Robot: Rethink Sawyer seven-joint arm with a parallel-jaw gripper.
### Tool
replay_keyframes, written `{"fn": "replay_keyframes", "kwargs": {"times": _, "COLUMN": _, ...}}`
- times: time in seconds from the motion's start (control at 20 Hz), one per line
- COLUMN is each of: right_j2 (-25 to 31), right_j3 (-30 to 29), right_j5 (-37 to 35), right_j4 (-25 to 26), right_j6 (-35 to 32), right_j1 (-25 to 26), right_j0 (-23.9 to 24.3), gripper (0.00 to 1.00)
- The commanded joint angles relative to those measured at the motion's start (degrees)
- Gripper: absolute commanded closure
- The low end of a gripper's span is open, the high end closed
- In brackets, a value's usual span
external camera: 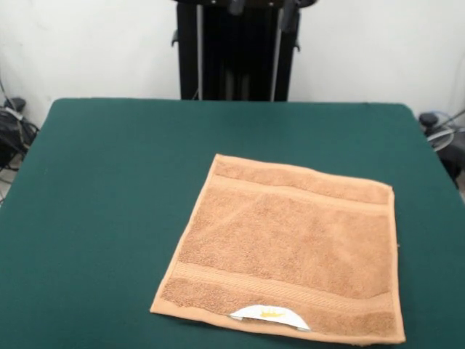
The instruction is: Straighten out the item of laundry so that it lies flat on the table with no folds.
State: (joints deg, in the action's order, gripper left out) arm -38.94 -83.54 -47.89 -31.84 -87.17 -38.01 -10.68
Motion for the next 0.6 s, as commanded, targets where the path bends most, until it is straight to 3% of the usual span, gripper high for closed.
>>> {"fn": "replay_keyframes", "kwargs": {"times": 0.05, "right_j2": 14.17, "right_j3": -16.37, "right_j5": 6.55, "right_j4": 5.00, "right_j6": 15.17, "right_j1": -9.25, "right_j0": 4.21, "gripper": 0.00}}
{"fn": "replay_keyframes", "kwargs": {"times": 0.2, "right_j2": 17.74, "right_j3": -18.05, "right_j5": 9.07, "right_j4": 5.20, "right_j6": 14.38, "right_j1": -10.30, "right_j0": 6.81, "gripper": 0.00}}
{"fn": "replay_keyframes", "kwargs": {"times": 0.6, "right_j2": 22.65, "right_j3": -17.88, "right_j5": 6.12, "right_j4": 9.43, "right_j6": 11.07, "right_j1": -8.95, "right_j0": 10.33, "gripper": 0.00}}
